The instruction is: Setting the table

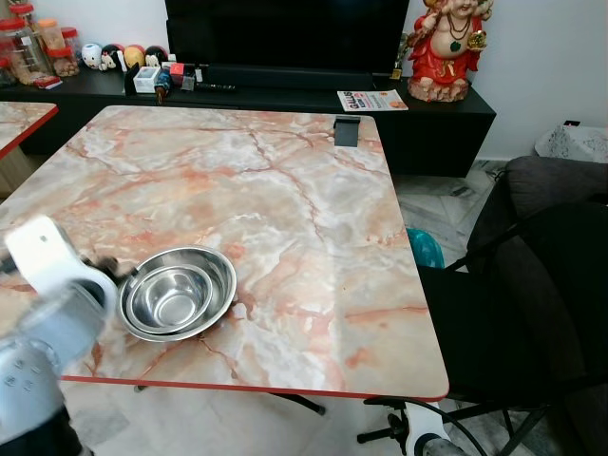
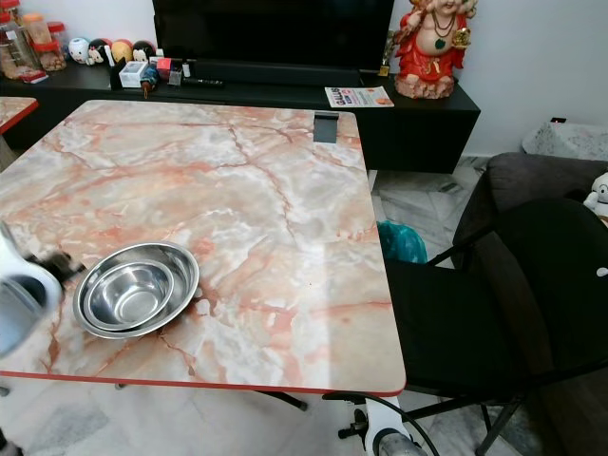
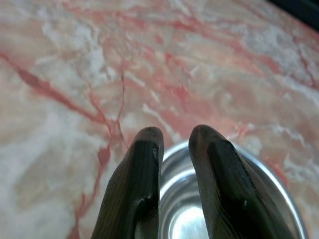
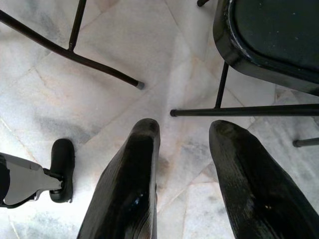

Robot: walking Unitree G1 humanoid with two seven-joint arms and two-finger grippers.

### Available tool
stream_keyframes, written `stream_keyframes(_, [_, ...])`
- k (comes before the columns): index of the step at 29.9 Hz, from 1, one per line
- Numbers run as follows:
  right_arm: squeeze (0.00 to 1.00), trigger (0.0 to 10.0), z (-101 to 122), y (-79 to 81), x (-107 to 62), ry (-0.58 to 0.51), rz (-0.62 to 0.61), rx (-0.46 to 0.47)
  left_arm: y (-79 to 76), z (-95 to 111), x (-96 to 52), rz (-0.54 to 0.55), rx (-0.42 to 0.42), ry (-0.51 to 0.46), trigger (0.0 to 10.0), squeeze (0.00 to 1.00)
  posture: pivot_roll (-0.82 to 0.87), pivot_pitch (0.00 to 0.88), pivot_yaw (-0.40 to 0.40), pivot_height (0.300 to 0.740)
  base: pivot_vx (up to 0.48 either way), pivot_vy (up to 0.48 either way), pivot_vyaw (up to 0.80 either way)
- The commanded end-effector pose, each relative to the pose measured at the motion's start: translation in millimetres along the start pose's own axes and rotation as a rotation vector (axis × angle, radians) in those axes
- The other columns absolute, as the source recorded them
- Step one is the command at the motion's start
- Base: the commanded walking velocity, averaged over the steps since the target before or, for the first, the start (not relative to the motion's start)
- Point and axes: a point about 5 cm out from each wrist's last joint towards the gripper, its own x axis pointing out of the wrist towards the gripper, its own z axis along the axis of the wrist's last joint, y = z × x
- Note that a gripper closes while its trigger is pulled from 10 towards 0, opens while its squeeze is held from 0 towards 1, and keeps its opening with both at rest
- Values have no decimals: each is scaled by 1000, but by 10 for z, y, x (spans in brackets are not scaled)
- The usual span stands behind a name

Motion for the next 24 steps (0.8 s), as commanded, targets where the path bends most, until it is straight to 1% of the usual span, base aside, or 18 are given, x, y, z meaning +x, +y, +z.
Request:
stream_keyframes(1, [0,10000,45,-7,8,-7,0,3,-24,60,-21,-25,44,-15,10000,0,61,0,-39,732,0,0,0])
stream_keyframes(2, [0,10000,47,-8,8,-7,0,3,-21,111,-29,-25,69,-35,10000,0,61,0,-39,732,0,0,0])
stream_keyframes(4, [0,10000,47,-8,8,-7,0,3,-20,119,-30,-26,74,-37,10000,0,61,0,-39,732,0,0,0])
stream_keyframes(6, [0,10000,59,-2,11,-10,1,3,-58,301,-46,-41,121,-194,10000,0,61,0,-42,732,0,0,0])
stream_keyframes(7, [0,10000,62,-1,12,-11,1,3,-72,353,-55,-48,139,-239,10000,0,61,0,-42,732,0,0,0])
stream_keyframes(8, [0,10000,62,-1,12,-11,1,3,-72,353,-55,-48,139,-239,10000,0,61,0,-42,732,0,0,0])
stream_keyframes(9, [0,10000,67,2,13,-12,2,3,-92,371,-52,-55,169,-270,10000,0,58,0,-42,732,0,0,0])
stream_keyframes(10, [0,10000,74,3,14,-15,1,5,-148,350,-37,-79,177,-315,10000,0,51,0,-40,732,0,0,0])
stream_keyframes(13, [0,10000,76,-3,13,-17,-2,11,-177,323,-17,-99,166,-361,10000,0,43,0,-37,732,0,0,0])
stream_keyframes(15, [0,10000,79,-17,12,-23,-8,21,-128,319,-4,-69,210,-434,10000,0,42,0,-38,732,0,0,0])
stream_keyframes(16, [0,10000,80,-19,11,-24,-8,23,-85,326,-2,-31,247,-464,10000,0,41,0,-37,732,0,0,0])
stream_keyframes(17, [0,10000,80,-19,11,-24,-8,23,-85,326,-2,-31,247,-464,10000,0,41,0,-37,732,0,0,0])
stream_keyframes(18, [0,10000,81,-20,11,-26,-8,25,17,328,5,49,331,-502,10000,0,44,0,-37,732,0,0,0])
stream_keyframes(20, [0,10000,83,-19,11,-29,-8,26,220,319,23,178,454,-531,10000,0,45,0,-37,732,0,0,0])
stream_keyframes(21, [0,10000,83,-18,11,-29,-8,27,265,322,21,191,453,-539,10000,0,47,0,-37,732,0,0,0])
stream_keyframes(22, [0,10000,84,-16,11,-31,-7,27,356,325,21,228,483,-561,10000,0,52,0,-39,732,0,0,0])
stream_keyframes(23, [0,10000,84,-16,11,-31,-7,27,356,325,21,228,483,-561,10000,0,52,0,-39,732,0,0,0])
stream_keyframes(24, [0,10000,84,-12,11,-31,-6,27,408,326,19,257,526,-567,10000,0,54,0,-39,732,0,0,0])
